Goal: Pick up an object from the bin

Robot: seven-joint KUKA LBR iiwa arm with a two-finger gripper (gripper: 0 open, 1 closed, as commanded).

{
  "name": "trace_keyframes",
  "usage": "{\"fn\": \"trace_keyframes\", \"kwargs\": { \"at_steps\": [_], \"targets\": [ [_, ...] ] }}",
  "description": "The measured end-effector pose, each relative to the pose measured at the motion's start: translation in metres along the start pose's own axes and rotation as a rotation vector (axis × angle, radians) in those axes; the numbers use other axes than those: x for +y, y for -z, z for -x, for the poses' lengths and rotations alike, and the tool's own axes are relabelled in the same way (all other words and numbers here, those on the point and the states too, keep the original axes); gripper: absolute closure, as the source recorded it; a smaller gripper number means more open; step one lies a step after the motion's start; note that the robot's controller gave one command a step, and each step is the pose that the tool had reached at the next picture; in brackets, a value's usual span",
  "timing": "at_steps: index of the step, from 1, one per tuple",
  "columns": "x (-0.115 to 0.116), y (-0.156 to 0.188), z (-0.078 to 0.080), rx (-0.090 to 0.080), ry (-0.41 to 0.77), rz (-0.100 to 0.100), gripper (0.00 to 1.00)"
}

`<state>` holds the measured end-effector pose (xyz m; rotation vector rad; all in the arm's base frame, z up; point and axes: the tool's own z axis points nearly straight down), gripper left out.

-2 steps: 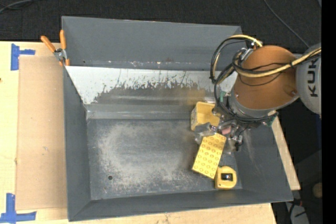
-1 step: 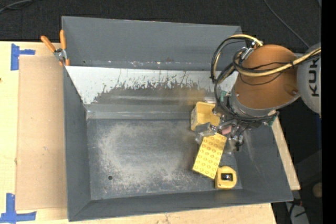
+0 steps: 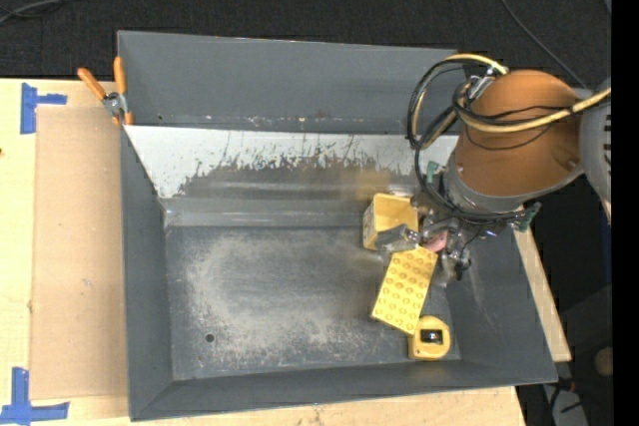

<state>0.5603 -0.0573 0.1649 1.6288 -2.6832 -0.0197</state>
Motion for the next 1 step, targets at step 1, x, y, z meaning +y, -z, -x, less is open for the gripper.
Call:
{"fn": "trace_keyframes", "kwargs": {
  "at_steps": [1],
  "targets": [
    [0.0004, 0.0263, 0.0010, -0.001, -0.004, 0.001, 1.00]
  ]
}}
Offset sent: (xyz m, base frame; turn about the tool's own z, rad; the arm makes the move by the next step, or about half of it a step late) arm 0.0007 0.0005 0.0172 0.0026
